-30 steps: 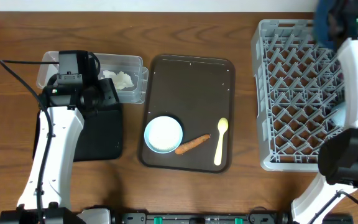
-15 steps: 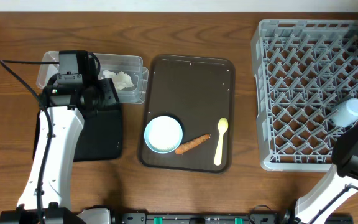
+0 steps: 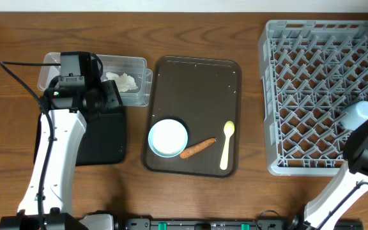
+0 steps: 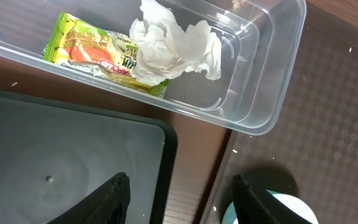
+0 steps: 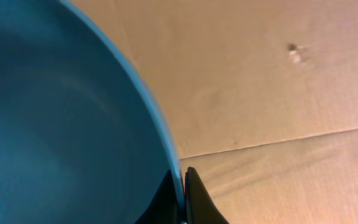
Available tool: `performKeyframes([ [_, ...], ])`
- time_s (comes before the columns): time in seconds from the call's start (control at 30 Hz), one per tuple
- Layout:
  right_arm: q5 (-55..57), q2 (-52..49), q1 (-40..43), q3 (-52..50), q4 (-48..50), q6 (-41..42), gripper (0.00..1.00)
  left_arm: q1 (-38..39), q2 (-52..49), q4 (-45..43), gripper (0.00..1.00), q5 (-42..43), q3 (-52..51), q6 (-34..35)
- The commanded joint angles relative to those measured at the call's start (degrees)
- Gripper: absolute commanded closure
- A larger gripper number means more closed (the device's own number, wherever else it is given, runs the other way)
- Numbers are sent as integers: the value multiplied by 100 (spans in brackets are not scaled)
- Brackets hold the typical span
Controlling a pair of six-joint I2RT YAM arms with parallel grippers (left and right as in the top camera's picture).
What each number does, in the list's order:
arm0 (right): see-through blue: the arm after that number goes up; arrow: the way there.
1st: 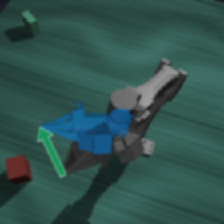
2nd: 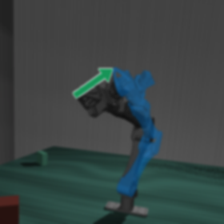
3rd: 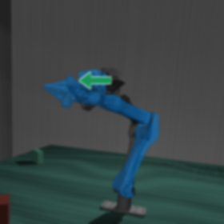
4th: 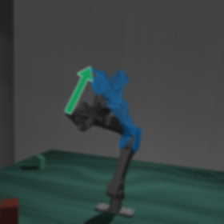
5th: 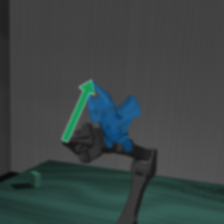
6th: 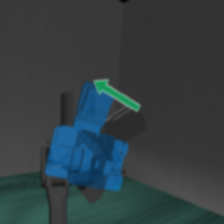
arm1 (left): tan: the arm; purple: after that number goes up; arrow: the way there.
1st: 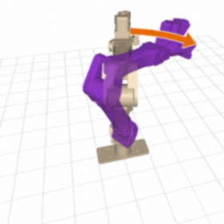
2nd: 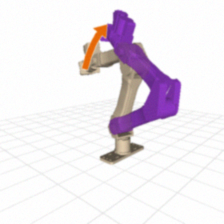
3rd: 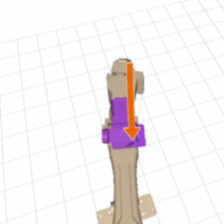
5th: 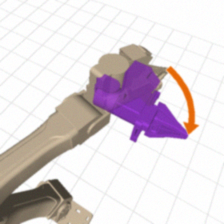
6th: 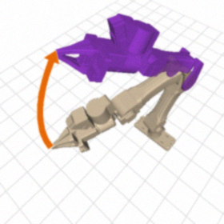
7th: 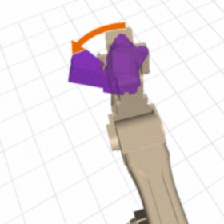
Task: Sort waste into correct bins and load items into the dishwasher rack
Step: 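Lift the blue plate with the right gripper and set it in the rack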
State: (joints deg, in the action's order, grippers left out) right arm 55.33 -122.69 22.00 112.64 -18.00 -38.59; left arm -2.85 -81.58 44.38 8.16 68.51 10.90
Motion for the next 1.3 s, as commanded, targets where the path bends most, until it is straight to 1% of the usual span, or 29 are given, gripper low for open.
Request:
performKeyframes([
  [0.0,144,-197,-24,-17,-79,46,99,-13,35,-7,45,-76,33,55],
  [0.5,37,-363,-350,-39,-1364,1878,99,-13,35,-9,44,-74,33,55],
  [0.6,35,-363,-461,-37,-1711,2105,98,-13,35,-9,45,-74,33,55],
  [0.73,-39,-363,-654,-37,-2315,2286,93,-13,35,-9,44,-74,33,55],
  [0.8,-107,-363,-719,-37,-2542,2492,93,-13,35,-11,45,-74,33,55],
  [0.87,-363,-363,-778,-37,-2796,2717,91,-13,35,-9,44,-74,33,55],
  [0.93,-562,-363,-815,-37,-3003,2889,83,-13,35,-7,44,-74,33,55],
  [0.97,-625,-363,-831,-37,-3095,2949,77,-13,35,-4,44,-74,33,55],
  [1.03,-629,-363,-850,-37,-3230,3042,74,-13,35,-4,44,-74,33,55],
  [1.17,-697,-350,-872,-35,-3501,3202,74,-13,35,-7,44,-74,33,55],
  [1.27,-1158,-315,-907,-35,-3738,3303,73,-13,35,-7,44,-74,33,55],
])
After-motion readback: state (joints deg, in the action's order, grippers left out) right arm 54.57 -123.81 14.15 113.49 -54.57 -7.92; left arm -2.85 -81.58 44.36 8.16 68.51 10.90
